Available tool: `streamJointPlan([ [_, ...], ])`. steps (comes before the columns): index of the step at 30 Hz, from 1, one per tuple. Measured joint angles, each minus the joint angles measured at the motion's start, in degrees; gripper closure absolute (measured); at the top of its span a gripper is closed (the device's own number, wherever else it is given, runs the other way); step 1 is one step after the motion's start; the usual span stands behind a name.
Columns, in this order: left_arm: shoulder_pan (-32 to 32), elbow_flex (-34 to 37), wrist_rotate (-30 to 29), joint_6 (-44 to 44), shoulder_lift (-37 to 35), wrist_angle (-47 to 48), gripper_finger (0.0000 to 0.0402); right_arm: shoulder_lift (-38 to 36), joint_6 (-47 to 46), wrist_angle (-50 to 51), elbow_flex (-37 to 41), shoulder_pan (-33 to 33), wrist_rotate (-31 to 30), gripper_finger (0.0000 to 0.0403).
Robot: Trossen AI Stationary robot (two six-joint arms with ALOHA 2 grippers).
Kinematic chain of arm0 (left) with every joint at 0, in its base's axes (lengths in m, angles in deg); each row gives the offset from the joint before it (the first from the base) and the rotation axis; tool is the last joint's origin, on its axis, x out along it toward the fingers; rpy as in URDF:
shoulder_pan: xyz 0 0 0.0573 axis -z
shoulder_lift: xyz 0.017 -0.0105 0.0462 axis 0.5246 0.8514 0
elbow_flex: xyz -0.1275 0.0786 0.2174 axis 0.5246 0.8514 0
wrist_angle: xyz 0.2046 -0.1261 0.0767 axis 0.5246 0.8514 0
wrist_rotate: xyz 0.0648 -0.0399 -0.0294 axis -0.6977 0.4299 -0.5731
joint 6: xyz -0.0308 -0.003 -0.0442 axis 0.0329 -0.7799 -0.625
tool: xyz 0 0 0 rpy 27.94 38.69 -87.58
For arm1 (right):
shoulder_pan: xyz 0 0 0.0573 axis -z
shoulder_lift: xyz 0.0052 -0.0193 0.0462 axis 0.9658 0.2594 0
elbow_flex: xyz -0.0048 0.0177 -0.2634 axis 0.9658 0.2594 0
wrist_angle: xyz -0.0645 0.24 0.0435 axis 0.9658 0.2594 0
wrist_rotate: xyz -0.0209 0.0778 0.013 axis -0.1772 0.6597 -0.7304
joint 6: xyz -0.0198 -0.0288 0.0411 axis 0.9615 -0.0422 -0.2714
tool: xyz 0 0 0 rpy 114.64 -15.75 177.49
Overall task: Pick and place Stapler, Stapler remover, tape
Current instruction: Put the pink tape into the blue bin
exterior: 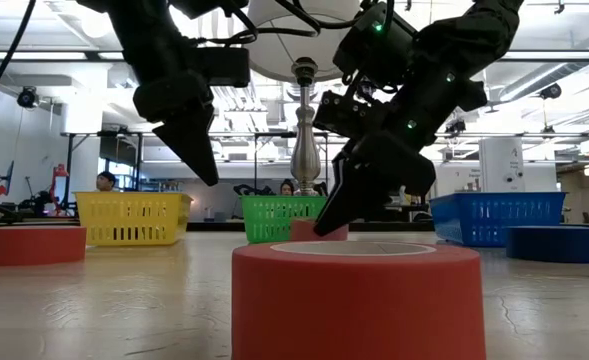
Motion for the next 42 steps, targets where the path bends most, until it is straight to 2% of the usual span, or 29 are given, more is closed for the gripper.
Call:
streamJointPlan([
  [5,0.00,0.00,-0.01,0.00,0.00,-0.01,0.0259,-0.02,-1.09,0.25,-0.01,0.06,1.93,0.0373],
  [14,0.02,0.00,0.00,0.06,0.00,-0.04,0.0259,-3.19,-8.25,3.43,0.23,-3.01,4.52,0.0367],
  [19,0.02,0.00,-0.02,0.05,0.00,-0.22,0.0259,-9.84,-13.34,12.62,-0.14,-4.41,3.93,0.0366],
  [25,0.02,0.00,-0.02,0.04,0.00,-0.41,0.0259,-21.83,-18.36,31.04,-0.14,-6.69,4.01,0.0365],
  [27,0.02,0.00,0.00,0.04,0.00,-0.66,0.0259,-25.83,-20.49,37.17,-0.09,-7.33,0.27,0.0365],
  [29,0.07,0.00,-0.01,0.04,0.00,-0.74,0.0259,-29.43,-22.16,41.69,0.17,-7.98,-6.37,0.0365],
  [32,0.07,0.00,-0.01,0.26,0.00,-1.11,0.0259,-33.62,-25.51,44.46,2.24,-8.44,-18.42,0.0365],
  [34,0.07,0.00,-0.02,0.26,0.00,-1.27,0.0259,-35.62,-26.87,44.27,4.81,-7.71,-22.39,0.0365],
  [42,0.07,0.00,0.00,0.33,0.00,-1.29,0.0259,-37.27,-34.34,43.46,17.81,-4.92,-21.77,0.0364],
])
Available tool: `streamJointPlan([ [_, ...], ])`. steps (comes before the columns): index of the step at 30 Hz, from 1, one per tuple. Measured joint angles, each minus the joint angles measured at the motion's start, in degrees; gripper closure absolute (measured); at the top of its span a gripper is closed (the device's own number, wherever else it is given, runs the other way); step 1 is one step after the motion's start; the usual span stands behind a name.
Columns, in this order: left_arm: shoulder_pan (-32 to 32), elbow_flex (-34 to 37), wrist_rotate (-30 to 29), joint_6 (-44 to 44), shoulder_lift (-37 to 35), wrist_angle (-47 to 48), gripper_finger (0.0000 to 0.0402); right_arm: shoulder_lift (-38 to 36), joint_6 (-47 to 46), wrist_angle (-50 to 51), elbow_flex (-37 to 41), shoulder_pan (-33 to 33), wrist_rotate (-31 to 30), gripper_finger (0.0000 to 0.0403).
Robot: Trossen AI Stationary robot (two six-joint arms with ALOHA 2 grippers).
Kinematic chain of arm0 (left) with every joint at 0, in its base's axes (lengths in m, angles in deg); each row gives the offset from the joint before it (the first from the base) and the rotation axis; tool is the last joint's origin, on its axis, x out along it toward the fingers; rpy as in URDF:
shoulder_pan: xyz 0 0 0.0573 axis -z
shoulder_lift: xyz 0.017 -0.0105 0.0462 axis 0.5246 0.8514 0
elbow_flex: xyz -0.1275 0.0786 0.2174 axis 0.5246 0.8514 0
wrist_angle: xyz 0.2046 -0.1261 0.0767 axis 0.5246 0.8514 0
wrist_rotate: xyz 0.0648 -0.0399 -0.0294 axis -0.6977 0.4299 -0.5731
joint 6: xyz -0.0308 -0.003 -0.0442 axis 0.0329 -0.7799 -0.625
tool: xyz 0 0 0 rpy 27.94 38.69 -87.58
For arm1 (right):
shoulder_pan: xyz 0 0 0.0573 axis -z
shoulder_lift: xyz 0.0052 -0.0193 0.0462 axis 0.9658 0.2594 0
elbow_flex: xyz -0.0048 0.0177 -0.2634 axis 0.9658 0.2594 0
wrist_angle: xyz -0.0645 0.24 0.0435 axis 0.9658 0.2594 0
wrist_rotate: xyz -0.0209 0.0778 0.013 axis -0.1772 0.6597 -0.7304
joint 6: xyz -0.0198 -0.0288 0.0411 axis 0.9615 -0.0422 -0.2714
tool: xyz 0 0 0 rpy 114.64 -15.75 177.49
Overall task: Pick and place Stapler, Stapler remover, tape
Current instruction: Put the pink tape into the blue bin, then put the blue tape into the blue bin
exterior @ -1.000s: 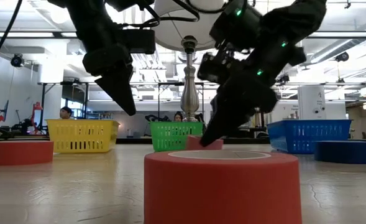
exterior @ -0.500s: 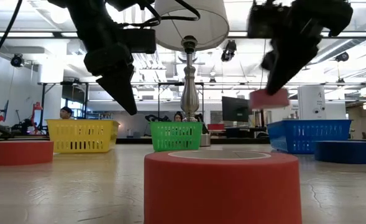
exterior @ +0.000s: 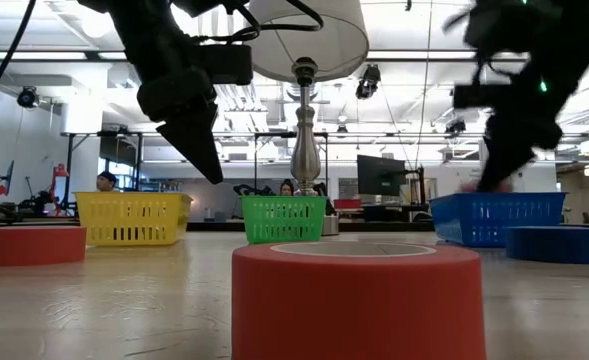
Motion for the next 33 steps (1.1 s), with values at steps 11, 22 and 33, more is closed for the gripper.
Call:
streamJointPlan([
  [11,-0.02,0.00,-0.02,0.07,0.00,-0.72,0.0259,0.27,1.24,-2.79,4.10,0.94,-2.56,0.0302],
  [22,-0.07,0.00,-0.02,0.09,0.00,-0.85,0.0259,0.26,3.96,-2.85,-1.46,0.90,1.24,0.0247],
  [33,-0.05,0.00,-0.02,0.11,0.00,-0.89,0.0259,0.86,-5.13,-2.70,-12.18,-3.14,19.74,0.0257],
])
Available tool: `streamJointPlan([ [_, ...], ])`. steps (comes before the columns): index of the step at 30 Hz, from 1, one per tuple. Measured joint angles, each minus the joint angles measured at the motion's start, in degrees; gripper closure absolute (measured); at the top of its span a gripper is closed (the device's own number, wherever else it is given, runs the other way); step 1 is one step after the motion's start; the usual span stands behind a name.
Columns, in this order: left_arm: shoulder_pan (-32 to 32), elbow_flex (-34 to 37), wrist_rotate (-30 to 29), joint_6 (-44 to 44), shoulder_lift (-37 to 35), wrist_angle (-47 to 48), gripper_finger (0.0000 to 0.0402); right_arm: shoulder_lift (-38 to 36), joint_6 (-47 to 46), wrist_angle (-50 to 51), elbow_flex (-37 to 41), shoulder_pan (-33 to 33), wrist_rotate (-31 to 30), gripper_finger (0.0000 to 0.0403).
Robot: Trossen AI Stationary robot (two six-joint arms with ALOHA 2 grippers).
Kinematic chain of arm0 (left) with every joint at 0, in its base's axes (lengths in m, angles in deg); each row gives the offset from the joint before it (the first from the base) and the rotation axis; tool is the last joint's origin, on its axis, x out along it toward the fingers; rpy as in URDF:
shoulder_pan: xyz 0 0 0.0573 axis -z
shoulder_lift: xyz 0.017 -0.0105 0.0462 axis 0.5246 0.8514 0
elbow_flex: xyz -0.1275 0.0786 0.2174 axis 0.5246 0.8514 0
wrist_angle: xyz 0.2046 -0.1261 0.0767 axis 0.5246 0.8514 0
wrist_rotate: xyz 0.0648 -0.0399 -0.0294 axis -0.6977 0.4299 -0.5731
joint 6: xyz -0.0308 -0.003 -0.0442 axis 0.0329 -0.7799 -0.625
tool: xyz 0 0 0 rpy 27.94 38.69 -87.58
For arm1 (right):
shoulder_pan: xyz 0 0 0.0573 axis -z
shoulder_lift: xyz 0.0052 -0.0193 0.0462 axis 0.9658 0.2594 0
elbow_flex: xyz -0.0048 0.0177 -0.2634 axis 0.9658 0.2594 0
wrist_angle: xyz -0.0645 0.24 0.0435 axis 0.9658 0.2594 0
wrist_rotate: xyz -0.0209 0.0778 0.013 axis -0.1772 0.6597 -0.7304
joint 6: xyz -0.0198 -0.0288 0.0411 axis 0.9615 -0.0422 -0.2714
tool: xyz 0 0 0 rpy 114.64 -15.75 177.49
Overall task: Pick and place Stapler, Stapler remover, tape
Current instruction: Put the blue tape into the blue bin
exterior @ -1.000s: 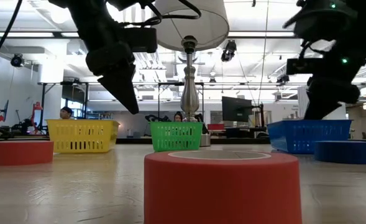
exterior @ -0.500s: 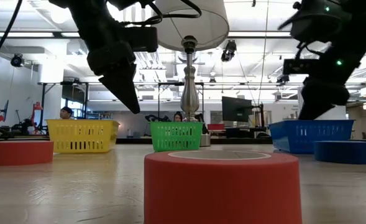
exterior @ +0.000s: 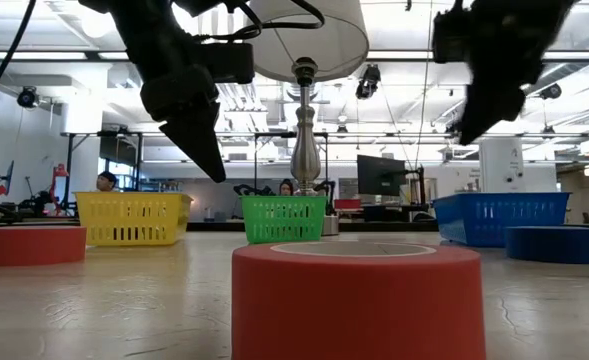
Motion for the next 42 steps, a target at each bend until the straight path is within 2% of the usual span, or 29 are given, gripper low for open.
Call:
streamJointPlan([
  [6,0.01,0.00,0.01,-0.02,0.00,-0.22,0.0259,4.77,-14.50,0.29,0.50,-8.00,4.60,0.0257],
  [11,0.01,0.00,-0.01,-0.02,0.00,-0.64,0.0259,10.47,-20.58,1.19,0.07,-12.80,5.67,0.0248],
  [18,0.01,0.00,0.01,-0.15,0.00,-2.54,0.0259,15.02,-26.62,11.91,-4.33,-13.35,5.16,0.0234],
  [24,0.05,0.00,0.02,-0.15,0.00,-3.70,0.0259,17.05,-39.02,12.09,-4.80,-12.67,5.03,0.0231],
  [35,0.05,0.00,0.02,-0.20,0.00,-3.62,0.0259,23.06,-38.93,10.74,-4.42,-7.67,5.55,0.0231],
  [42,0.03,0.00,0.02,-0.20,0.00,-3.62,0.0259,27.49,-31.98,10.51,-4.68,-4.82,13.85,0.0232],
])
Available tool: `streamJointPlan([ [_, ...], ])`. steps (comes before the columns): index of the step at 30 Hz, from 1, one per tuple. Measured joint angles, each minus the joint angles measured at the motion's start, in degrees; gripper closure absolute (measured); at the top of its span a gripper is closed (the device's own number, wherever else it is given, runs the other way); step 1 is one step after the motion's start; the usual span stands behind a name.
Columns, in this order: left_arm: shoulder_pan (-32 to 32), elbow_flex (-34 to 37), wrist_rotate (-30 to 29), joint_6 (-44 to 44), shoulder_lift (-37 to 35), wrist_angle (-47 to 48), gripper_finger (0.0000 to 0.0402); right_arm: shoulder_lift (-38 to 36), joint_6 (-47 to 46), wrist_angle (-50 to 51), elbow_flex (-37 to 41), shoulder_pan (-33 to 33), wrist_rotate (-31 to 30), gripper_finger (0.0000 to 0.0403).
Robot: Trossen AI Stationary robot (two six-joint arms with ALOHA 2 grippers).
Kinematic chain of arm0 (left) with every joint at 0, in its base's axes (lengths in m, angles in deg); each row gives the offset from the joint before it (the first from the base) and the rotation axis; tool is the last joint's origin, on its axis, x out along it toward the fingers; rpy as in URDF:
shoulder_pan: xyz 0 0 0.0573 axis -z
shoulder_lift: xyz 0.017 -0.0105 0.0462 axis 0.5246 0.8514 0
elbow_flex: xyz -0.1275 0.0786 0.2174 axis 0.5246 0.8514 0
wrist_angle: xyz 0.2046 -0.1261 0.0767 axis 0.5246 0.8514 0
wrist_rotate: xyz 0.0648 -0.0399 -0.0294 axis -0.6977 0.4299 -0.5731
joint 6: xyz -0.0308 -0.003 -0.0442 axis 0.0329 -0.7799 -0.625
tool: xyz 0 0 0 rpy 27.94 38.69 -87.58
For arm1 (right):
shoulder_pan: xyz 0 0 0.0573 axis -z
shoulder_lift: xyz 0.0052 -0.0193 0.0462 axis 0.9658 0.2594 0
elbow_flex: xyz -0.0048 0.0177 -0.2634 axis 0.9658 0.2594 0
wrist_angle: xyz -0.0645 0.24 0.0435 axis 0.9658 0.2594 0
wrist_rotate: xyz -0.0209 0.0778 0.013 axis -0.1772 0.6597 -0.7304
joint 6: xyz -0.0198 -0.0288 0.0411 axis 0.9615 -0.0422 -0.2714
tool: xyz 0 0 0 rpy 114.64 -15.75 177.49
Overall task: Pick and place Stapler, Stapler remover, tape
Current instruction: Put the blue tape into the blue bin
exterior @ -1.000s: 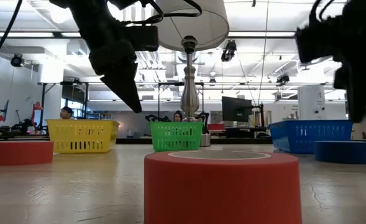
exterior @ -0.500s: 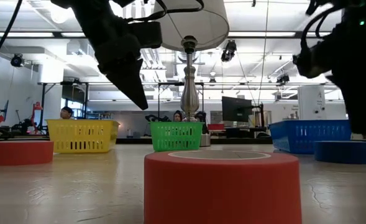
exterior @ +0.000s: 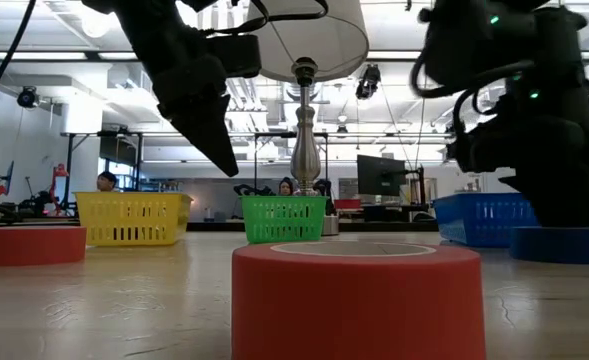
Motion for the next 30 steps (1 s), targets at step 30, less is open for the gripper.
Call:
streamJointPlan([
  [30,-0.02,0.32,0.02,0.17,0.00,-0.02,0.0259,-7.66,22.97,18.01,-16.38,0.72,-16.90,0.0351],
])
